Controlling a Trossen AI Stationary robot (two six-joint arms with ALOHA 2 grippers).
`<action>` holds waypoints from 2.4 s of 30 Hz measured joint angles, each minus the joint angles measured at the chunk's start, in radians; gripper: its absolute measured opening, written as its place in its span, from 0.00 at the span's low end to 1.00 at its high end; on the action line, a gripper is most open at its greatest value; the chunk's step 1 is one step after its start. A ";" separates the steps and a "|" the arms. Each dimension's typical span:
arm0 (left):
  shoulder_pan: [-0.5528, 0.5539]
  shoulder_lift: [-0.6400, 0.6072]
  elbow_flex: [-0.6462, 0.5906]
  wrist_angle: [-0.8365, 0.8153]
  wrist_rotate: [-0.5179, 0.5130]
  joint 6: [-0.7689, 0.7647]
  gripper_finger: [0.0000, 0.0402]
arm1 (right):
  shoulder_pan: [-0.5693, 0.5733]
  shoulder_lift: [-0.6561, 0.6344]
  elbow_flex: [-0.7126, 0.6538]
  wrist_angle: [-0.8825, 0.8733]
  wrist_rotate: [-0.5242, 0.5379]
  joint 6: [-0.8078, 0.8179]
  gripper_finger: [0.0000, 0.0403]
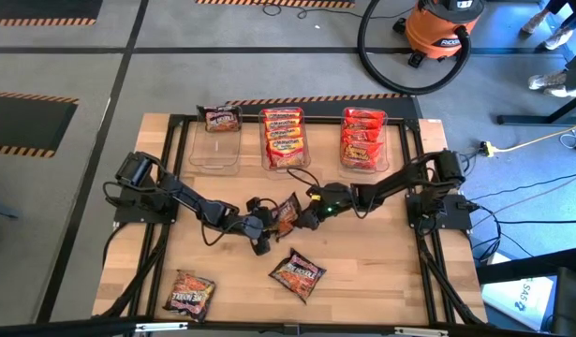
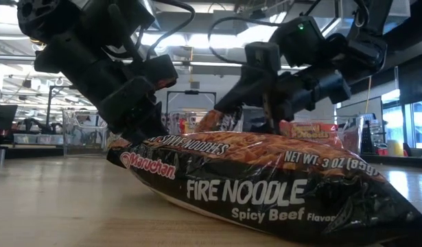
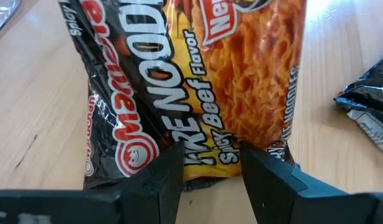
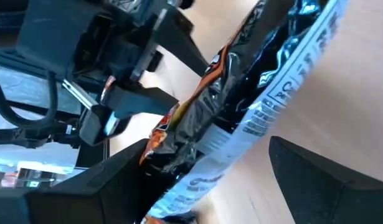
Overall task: Sort Maruchan noodles
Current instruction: Put the top right black noodle pack into the left transparent bin
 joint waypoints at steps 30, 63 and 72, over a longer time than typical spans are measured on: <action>0.001 0.000 0.001 0.026 -0.020 -0.001 0.38 | -0.004 0.103 0.109 -0.062 0.013 -0.149 0.48; 0.137 -0.553 0.002 -0.337 0.109 -0.113 0.68 | 0.029 0.044 0.104 0.046 0.100 -0.653 0.27; 0.189 -0.504 0.002 -0.276 0.289 -0.123 0.77 | 0.033 0.043 0.106 0.131 0.098 -0.719 0.27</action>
